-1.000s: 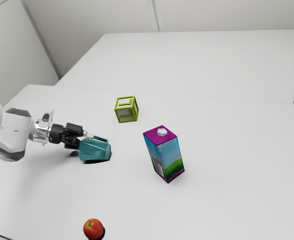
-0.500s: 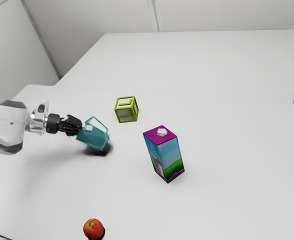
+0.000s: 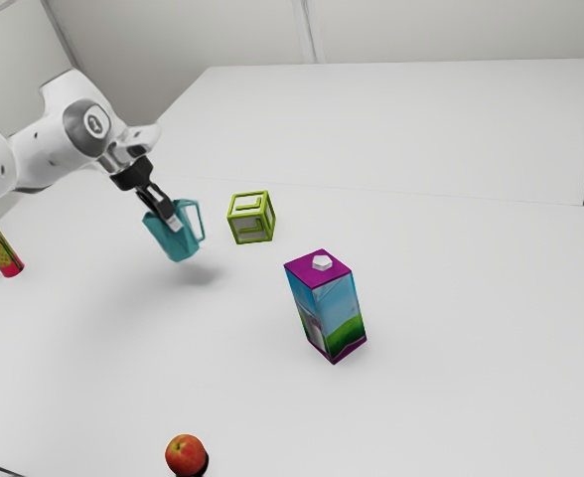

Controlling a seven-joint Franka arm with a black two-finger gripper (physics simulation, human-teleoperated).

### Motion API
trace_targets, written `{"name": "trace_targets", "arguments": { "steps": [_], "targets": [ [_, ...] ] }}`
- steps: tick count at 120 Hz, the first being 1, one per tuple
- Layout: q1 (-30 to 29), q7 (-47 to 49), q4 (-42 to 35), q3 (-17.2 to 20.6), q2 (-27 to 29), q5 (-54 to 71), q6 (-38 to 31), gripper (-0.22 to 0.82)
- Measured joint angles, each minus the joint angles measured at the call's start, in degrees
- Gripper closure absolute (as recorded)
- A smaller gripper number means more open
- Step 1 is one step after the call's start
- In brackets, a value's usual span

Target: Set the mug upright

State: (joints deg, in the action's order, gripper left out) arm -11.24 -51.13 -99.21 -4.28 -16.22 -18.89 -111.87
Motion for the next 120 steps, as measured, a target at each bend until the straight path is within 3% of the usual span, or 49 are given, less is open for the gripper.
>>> {"name": "trace_targets", "arguments": {
  "steps": [47,68,80,99,112,120],
  "targets": [
    [1.4,14.2,-10.0,1.1,-0.4,7.0,-19.7,0.78],
    [1.4,18.4,-12.0,1.1,-0.5,7.0,-22.9,0.40],
    [1.4,20.5,-12.1,1.1,-0.4,7.0,-23.8,0.25],
    [1.5,23.1,-10.3,1.8,3.7,7.5,-22.7,0.12],
    [1.4,24.6,-4.8,1.8,8.2,8.7,-15.5,0.07],
    [1.0,26.1,2.5,3.0,9.5,11.2,-7.8,0.05]
  ]
}}
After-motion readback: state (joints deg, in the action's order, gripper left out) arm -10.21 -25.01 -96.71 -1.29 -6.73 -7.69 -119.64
